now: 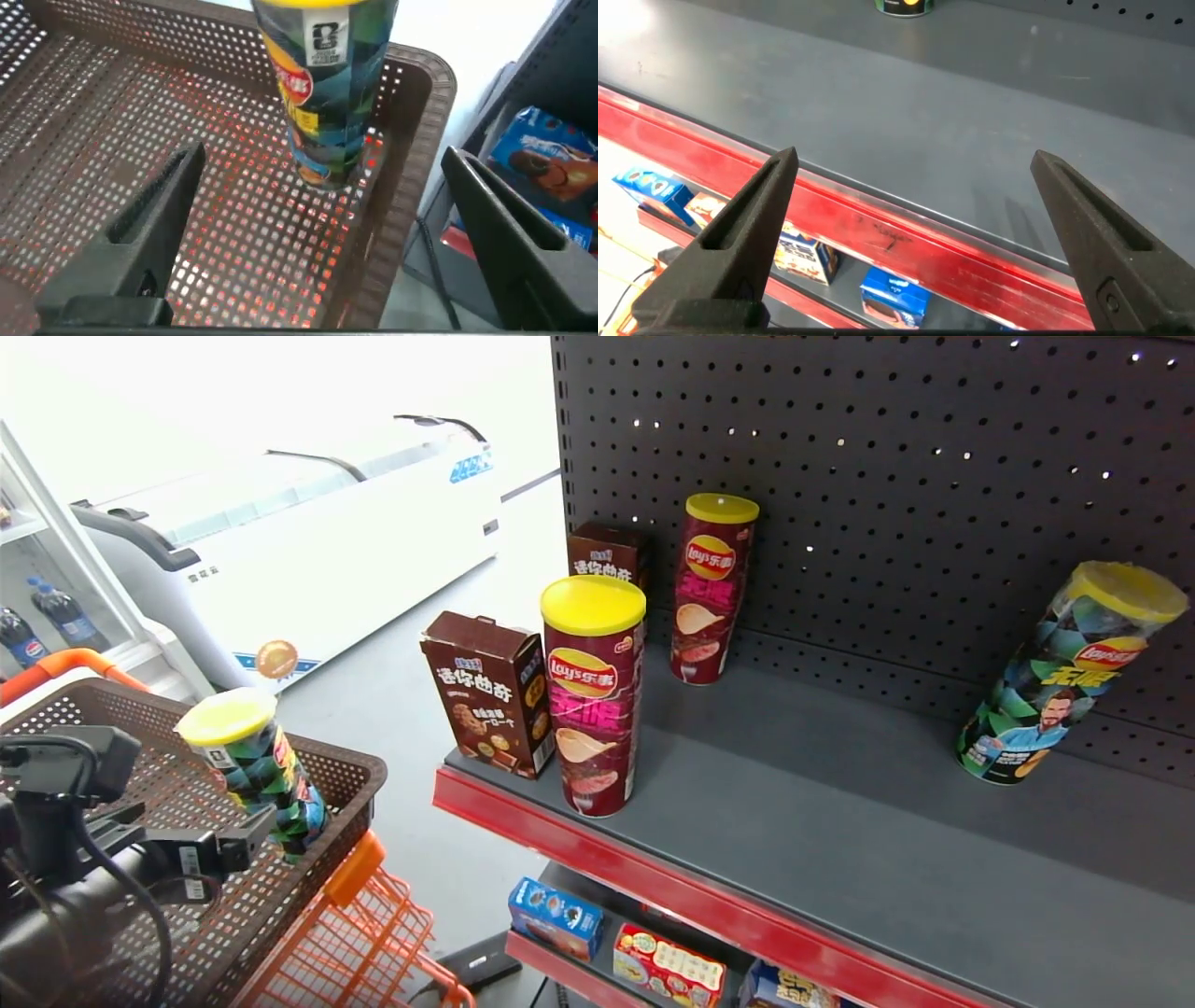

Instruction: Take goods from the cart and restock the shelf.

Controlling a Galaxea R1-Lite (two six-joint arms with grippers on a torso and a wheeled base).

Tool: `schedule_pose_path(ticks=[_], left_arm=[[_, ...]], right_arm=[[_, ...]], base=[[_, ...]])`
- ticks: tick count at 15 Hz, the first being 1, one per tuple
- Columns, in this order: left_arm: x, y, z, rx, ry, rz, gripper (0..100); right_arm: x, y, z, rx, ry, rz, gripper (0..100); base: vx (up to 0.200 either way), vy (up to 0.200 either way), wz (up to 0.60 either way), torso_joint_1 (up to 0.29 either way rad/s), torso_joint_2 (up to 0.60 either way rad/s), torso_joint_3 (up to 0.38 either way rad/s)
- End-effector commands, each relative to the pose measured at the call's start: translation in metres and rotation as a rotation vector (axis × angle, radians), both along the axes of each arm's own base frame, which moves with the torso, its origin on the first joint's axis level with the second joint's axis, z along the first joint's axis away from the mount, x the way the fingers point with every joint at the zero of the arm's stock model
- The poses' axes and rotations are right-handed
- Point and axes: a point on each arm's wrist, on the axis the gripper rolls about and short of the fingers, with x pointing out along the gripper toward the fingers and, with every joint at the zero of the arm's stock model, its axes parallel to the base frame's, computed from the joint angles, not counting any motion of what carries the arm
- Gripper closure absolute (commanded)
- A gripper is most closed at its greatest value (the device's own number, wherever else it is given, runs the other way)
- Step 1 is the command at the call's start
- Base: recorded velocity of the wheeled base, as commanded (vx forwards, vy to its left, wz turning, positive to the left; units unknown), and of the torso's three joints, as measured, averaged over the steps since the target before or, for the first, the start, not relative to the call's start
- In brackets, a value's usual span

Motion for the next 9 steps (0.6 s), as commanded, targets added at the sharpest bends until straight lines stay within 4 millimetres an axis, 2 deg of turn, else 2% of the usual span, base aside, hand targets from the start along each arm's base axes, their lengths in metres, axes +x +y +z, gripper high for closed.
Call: schedule_pose_path(ticks=[1, 5, 9], left_arm=[[0.032, 0.006, -0.027, -0.008, 0.074, 0.009, 0], [0.06, 0.016, -0.052, -0.01, 0.063, 0.036, 0], [0.09, 0.021, -0.052, -0.009, 0.002, 0.043, 0]], right_arm=[[0.0, 0.0, 0.0, 0.0, 0.0, 0.0, 0], [0.0, 0.0, 0.0, 0.0, -0.002, 0.001, 0], [0.0, 0.0, 0.0, 0.0, 0.0, 0.0, 0]], base=[[0.0, 0.0, 0.0, 0.0, 0.0, 0.0], [0.0, 0.0, 0.0, 0.0, 0.0, 0.0], [0.0, 0.0, 0.0, 0.0, 0.0, 0.0]])
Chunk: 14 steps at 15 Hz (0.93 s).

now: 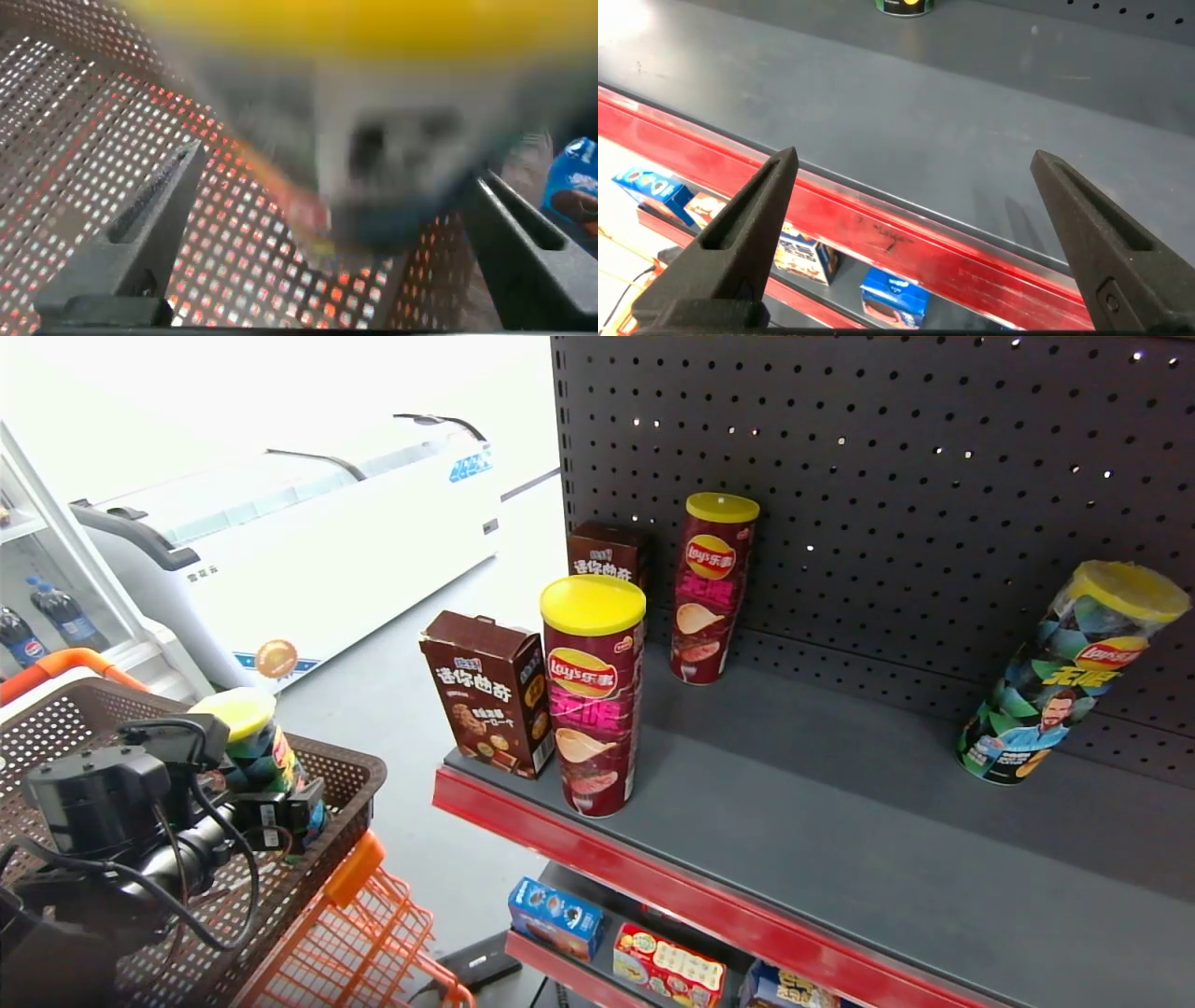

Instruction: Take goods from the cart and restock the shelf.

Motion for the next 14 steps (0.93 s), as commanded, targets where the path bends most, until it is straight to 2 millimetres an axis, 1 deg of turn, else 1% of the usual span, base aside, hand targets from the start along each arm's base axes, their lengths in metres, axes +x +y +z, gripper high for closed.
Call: schedule_pose_path(ticks=[1, 5, 6, 9, 10, 11, 13, 14], left_arm=[[0.02, 0.006, -0.008, -0.001, 0.0, 0.013, 0], [0.031, 0.008, -0.011, 0.003, -0.026, 0.014, 0], [0.034, 0.008, -0.008, 0.007, -0.044, 0.011, 100], [0.038, 0.006, -0.003, 0.022, -0.07, -0.003, 100], [0.04, 0.001, 0.001, 0.022, -0.092, -0.019, 100], [0.039, -0.009, 0.016, 0.03, -0.151, -0.05, 100], [0.028, -0.011, 0.043, 0.069, -0.208, -0.066, 100], [0.02, -0.012, 0.058, 0.081, -0.21, -0.08, 100]], right_arm=[[0.0, 0.0, 0.0, 0.0, 0.0, 0.002, 0], [0.0, 0.0, 0.0, 0.0, 0.0, 0.0, 0], [0.0, 0.0, 0.0, 0.0, -0.001, 0.0, 0], [0.0, 0.0, 0.0, 0.0, -0.001, 0.0, 0], [0.0, 0.0, 0.0, 0.0, 0.0, 0.002, 0], [0.0, 0.0, 0.0, 0.0, -0.001, 0.0, 0], [0.0, 0.0, 0.0, 0.0, 0.0, 0.0, 0], [0.0, 0.0, 0.0, 0.0, -0.001, 0.0, 0]], base=[[0.0, 0.0, 0.0, 0.0, 0.0, 0.0], [0.0, 0.0, 0.0, 0.0, 0.0, 0.0], [0.0, 0.0, 0.0, 0.0, 0.0, 0.0], [0.0, 0.0, 0.0, 0.0, 0.0, 0.0], [0.0, 0.0, 0.0, 0.0, 0.0, 0.0], [0.0, 0.0, 0.0, 0.0, 0.0, 0.0], [0.0, 0.0, 0.0, 0.0, 0.0, 0.0], [0.0, 0.0, 0.0, 0.0, 0.0, 0.0]])
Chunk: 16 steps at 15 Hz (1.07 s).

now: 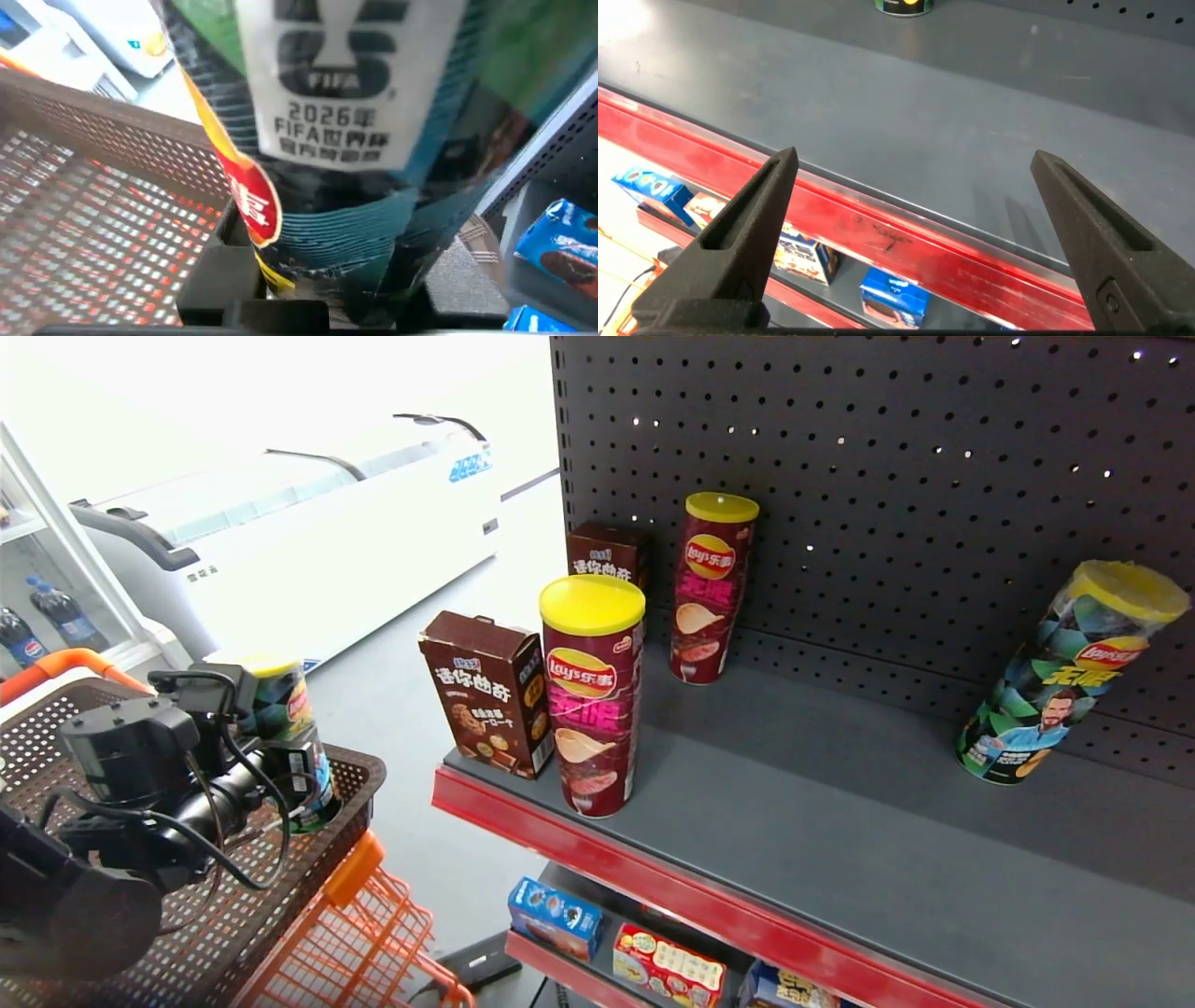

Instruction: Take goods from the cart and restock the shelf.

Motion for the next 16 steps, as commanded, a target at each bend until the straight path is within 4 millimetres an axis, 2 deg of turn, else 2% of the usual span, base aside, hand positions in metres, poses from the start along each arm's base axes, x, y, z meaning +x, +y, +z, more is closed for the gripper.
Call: schedule_pose_path(ticks=[1, 2, 3, 5, 6, 8, 10, 12, 13, 14, 15, 16], left_arm=[[-0.021, -0.004, 0.047, 0.036, -0.089, -0.023, 100], [-0.027, -0.005, 0.058, 0.045, -0.101, -0.029, 100], [-0.041, -0.007, 0.084, 0.066, -0.156, -0.054, 100], [-0.051, -0.012, 0.104, 0.105, -0.222, -0.083, 100], [-0.062, -0.023, 0.112, 0.102, -0.254, -0.129, 100], [-0.077, -0.04, 0.118, 0.08, -0.241, -0.188, 100], [-0.094, -0.046, 0.111, 0.075, -0.204, -0.266, 100], [-0.106, -0.069, 0.103, 0.035, -0.187, -0.449, 100], [-0.106, -0.069, 0.103, 0.035, -0.187, -0.449, 100], [-0.111, -0.08, 0.104, -0.008, -0.194, -0.512, 100], [-0.124, -0.089, 0.109, -0.046, -0.215, -0.584, 100], [-0.13, -0.093, 0.112, -0.056, -0.228, -0.624, 100]], right_arm=[[0.0, 0.0, 0.0, 0.0, 0.0, 0.001, 0], [0.0, 0.0, 0.0, 0.0, 0.0, 0.0, 0], [0.0, 0.0, 0.0, 0.0, -0.001, 0.001, 0], [0.0, 0.0, 0.0, 0.0, 0.0, 0.0, 0], [0.0, 0.0, 0.0, 0.0, -0.001, 0.0, 0], [0.0, 0.0, 0.0, 0.0, -0.001, 0.0, 0], [0.0, 0.0, 0.0, 0.0, 0.0, 0.0, 0], [0.0, 0.0, 0.0, 0.0, 0.0, 0.0, 0], [0.0, 0.0, 0.0, 0.0, 0.0, 0.0, 0], [0.0, 0.0, 0.0, 0.0, -0.001, 0.0, 0], [0.0, 0.0, 0.0, 0.0, -0.001, 0.001, 0], [0.0, 0.0, 0.0, 0.0, 0.0, 0.001, 0]], base=[[0.0, 0.0, 0.0, 0.0, 0.0, 0.0], [0.0, 0.0, 0.0, 0.0, 0.0, 0.0], [0.0, 0.0, 0.0, 0.0, 0.0, 0.0], [0.0, 0.0, 0.0, 0.0, 0.0, 0.0], [0.0, 0.0, 0.0, 0.0, 0.0, 0.0], [0.0, 0.0, 0.0, 0.0, 0.0, 0.0], [0.0, 0.0, 0.0, 0.0, 0.0, 0.0], [0.0, 0.0, 0.0, 0.0, 0.0, 0.0], [0.0, 0.0, 0.0, 0.0, 0.0, 0.0], [0.0, 0.0, 0.0, 0.0, 0.0, 0.0], [0.0, 0.0, 0.0, 0.0, 0.0, 0.0], [0.0, 0.0, 0.0, 0.0, 0.0, 0.0]])
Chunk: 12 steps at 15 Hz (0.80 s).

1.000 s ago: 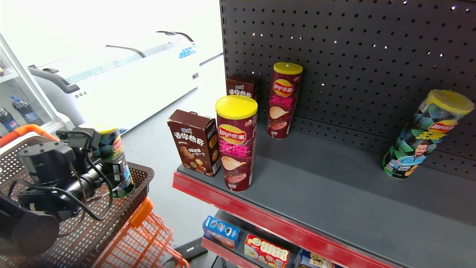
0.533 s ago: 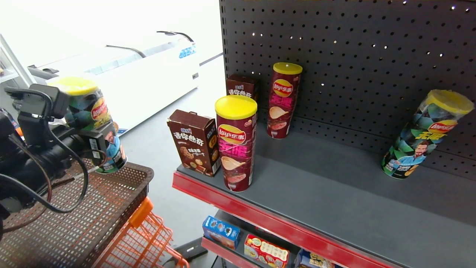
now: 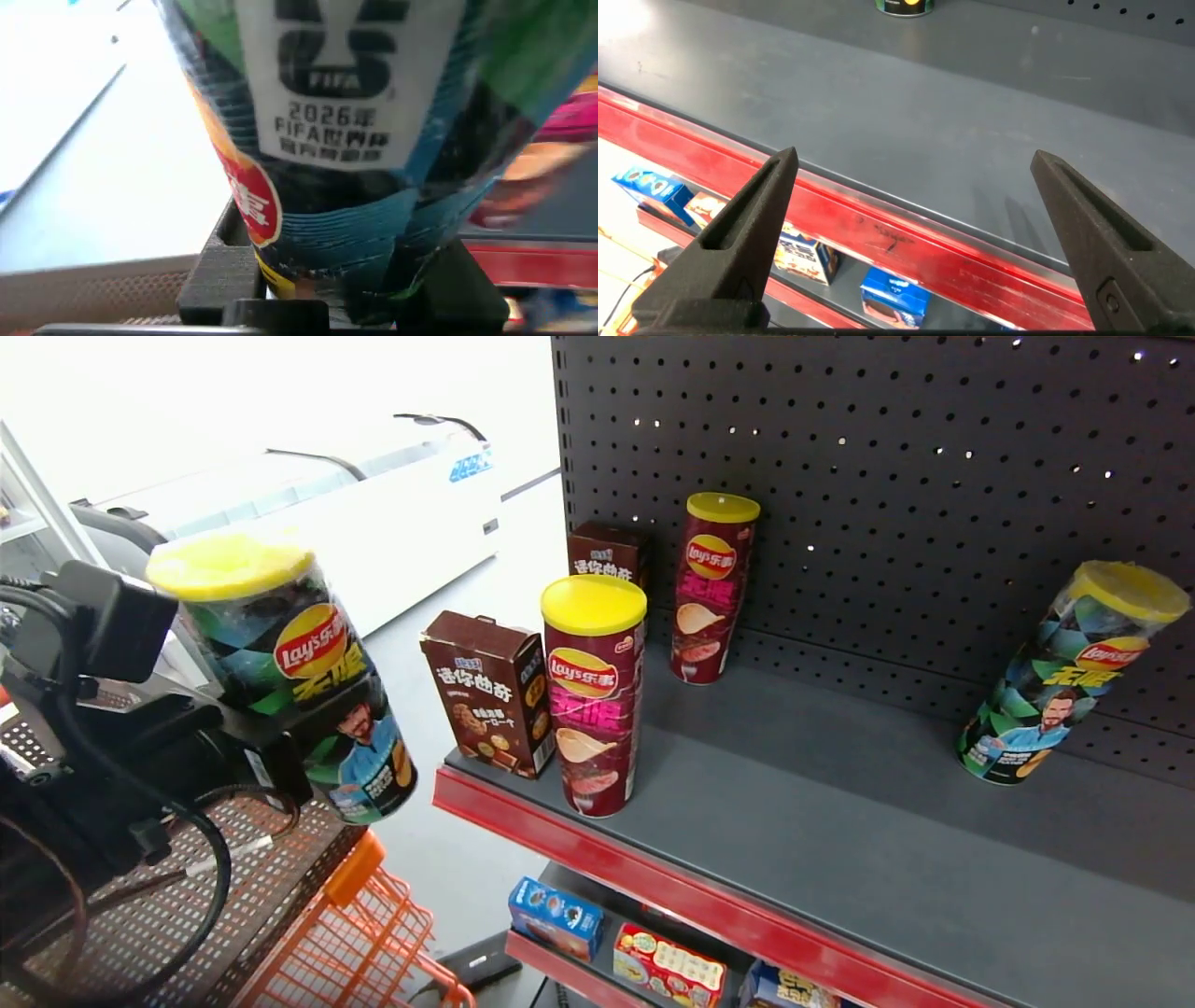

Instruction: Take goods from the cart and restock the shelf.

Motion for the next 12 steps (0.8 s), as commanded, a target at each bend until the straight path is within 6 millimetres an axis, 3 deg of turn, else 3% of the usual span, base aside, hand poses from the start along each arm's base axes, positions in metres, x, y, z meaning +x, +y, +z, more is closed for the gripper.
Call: schedule_pose_path(ticks=[1, 12], left_arm=[[-0.02, -0.011, 0.008, -0.026, -0.035, -0.119, 100], [-0.043, -0.049, -0.006, -0.024, 0.026, -0.419, 100]], right_arm=[[0.0, 0.0, 0.0, 0.0, 0.0, -0.001, 0], [0.0, 0.0, 0.0, 0.0, -0.001, -0.001, 0]], base=[[0.0, 0.0, 0.0, 0.0, 0.0, 0.0], [0.0, 0.0, 0.0, 0.0, 0.0, 0.0]])
